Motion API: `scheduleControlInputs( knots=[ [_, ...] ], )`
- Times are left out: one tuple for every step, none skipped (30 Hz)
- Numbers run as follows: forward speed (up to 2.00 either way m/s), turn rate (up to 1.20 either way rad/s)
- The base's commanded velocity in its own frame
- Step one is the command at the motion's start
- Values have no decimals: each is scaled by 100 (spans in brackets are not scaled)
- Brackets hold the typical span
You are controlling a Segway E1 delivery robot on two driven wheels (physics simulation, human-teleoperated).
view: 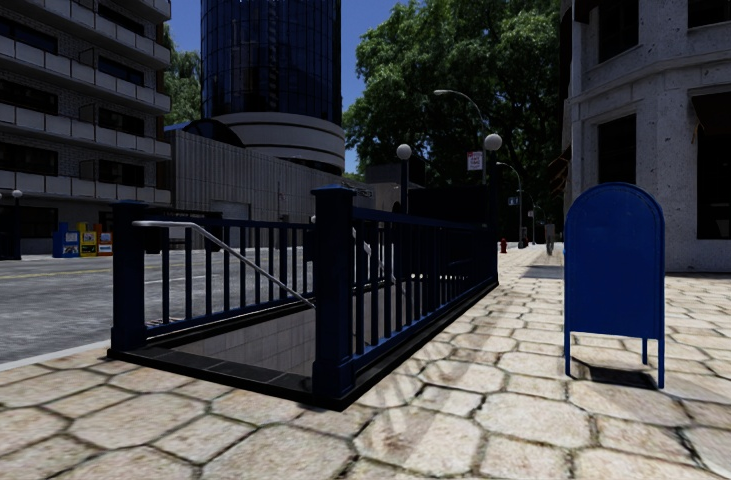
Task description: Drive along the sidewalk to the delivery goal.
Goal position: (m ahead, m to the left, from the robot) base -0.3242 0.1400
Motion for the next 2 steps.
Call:
scheduleControlInputs(
  knots=[
    [0, 0],
    [0, 0]
  ],
)
